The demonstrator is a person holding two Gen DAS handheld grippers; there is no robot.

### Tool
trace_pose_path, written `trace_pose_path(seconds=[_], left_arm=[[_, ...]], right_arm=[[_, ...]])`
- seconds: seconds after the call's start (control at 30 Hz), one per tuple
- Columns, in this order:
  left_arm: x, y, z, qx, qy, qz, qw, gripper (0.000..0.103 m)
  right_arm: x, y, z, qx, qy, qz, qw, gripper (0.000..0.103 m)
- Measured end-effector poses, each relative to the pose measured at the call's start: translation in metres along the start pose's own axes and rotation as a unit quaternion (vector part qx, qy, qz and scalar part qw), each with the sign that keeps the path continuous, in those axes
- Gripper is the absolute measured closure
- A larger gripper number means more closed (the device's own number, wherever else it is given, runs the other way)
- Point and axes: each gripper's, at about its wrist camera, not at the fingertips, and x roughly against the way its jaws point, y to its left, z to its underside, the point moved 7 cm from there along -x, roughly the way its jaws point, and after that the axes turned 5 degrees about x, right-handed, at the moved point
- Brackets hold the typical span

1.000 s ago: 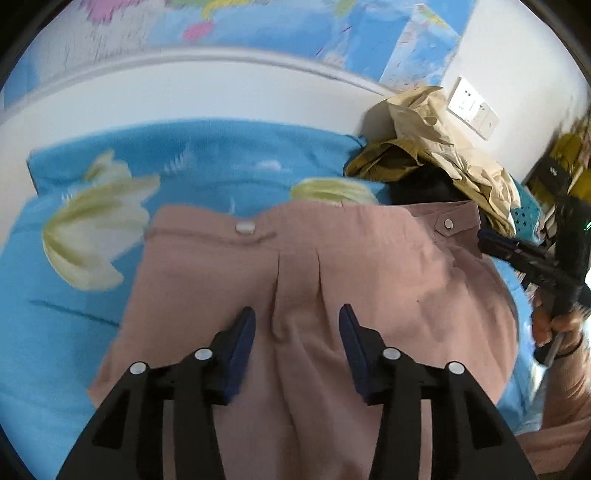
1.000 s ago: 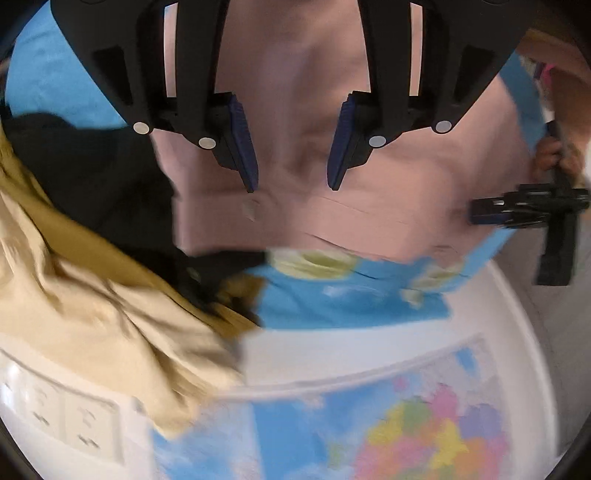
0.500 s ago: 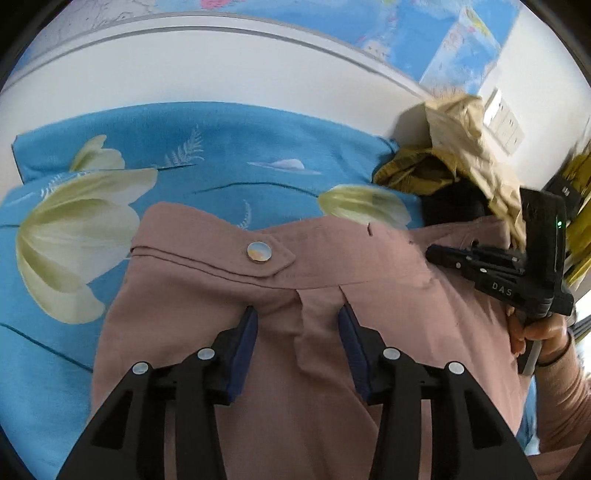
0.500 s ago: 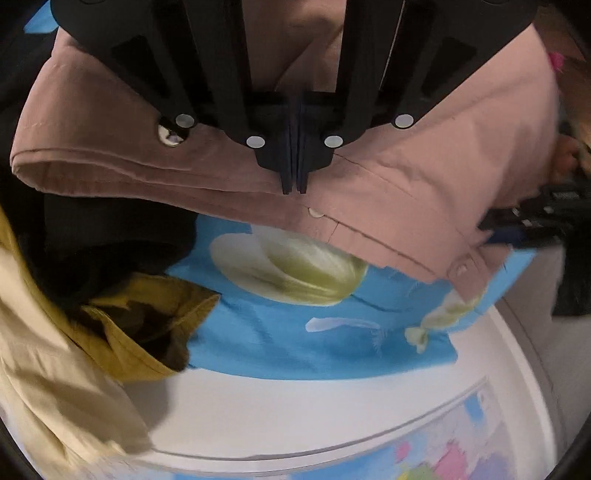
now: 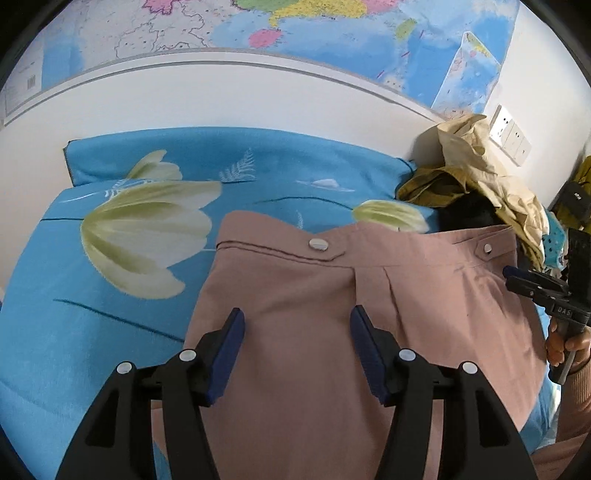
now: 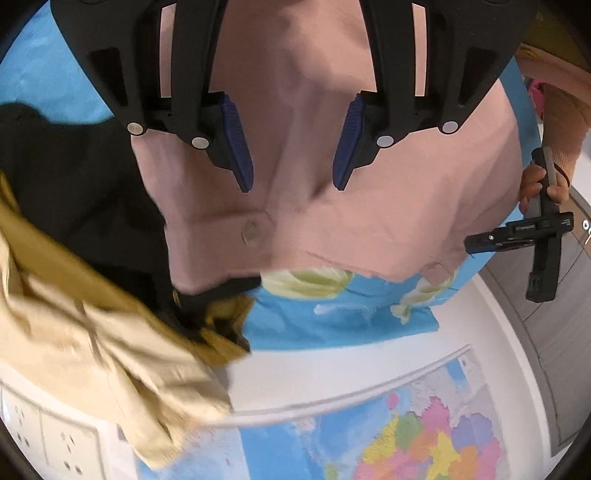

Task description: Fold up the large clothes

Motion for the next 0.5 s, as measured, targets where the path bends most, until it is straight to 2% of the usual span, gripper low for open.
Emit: trace_pose_path(seconds=[0.07,0.33,0.5], left_arm=[[-0.002,-0.003,0.001,-0.011,-0.004,-0.021,0.9997,0.046],[-0.011,0.0,0.008,-0.028,0.0,-0.047,0.9985,0.045],[-0.017,0.007,0.009,-0.018,0.008,-0.053,0.9984,0.043]], right_arm=[[-0.009,-0.007,0.008,-0.011,0.011,0.007,1.0,0.06],[-0.028,-0.019,0.011,-0.03,0.012,0.006,0.999,0.062],[-0.009,-0.009,0.01,-0.018,0.011,0.011,1.0,0.06]])
